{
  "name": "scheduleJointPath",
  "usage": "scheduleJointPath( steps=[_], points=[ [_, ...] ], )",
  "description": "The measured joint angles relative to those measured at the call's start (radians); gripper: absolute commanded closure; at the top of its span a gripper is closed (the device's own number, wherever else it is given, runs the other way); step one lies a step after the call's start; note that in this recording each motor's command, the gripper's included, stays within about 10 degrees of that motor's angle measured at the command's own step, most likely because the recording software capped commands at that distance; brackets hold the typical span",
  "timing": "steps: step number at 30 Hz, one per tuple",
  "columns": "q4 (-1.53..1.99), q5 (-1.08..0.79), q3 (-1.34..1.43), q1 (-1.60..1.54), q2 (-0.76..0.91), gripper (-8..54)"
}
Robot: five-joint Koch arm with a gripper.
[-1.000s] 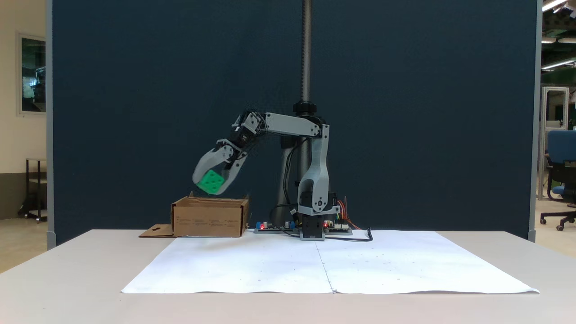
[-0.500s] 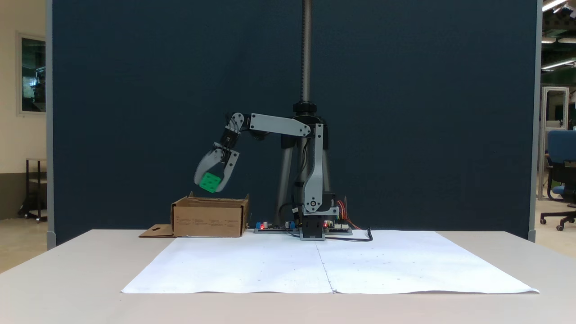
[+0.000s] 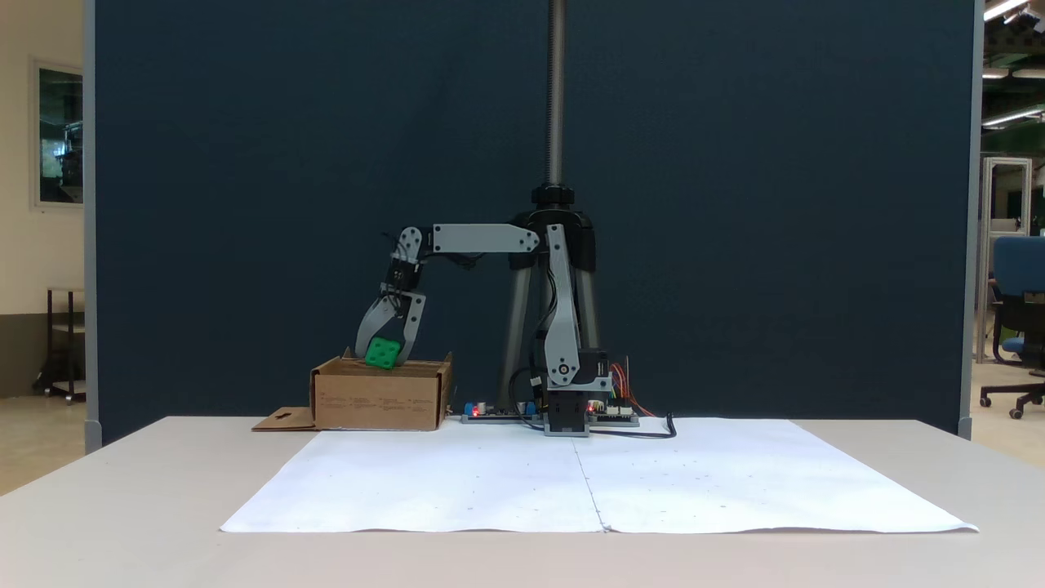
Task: Grasp a green dice and put it in the bin.
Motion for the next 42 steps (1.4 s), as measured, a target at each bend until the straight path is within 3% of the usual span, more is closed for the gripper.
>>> scheduleJointPath(
  steps=[4,5,9,19,26,42],
  points=[
    [-0.026,-0.014,-0.021,0.04,-0.029,33.9],
    [-0.026,-0.014,-0.021,0.043,-0.029,14.1],
    [-0.026,-0.014,-0.023,0.057,-0.029,3.1],
    [-0.026,-0.014,-0.023,0.054,-0.002,3.1],
    [-0.026,0.002,-0.021,-0.034,0.14,3.2],
    [-0.026,0.35,-0.074,-0.795,0.33,2.3]
  ],
)
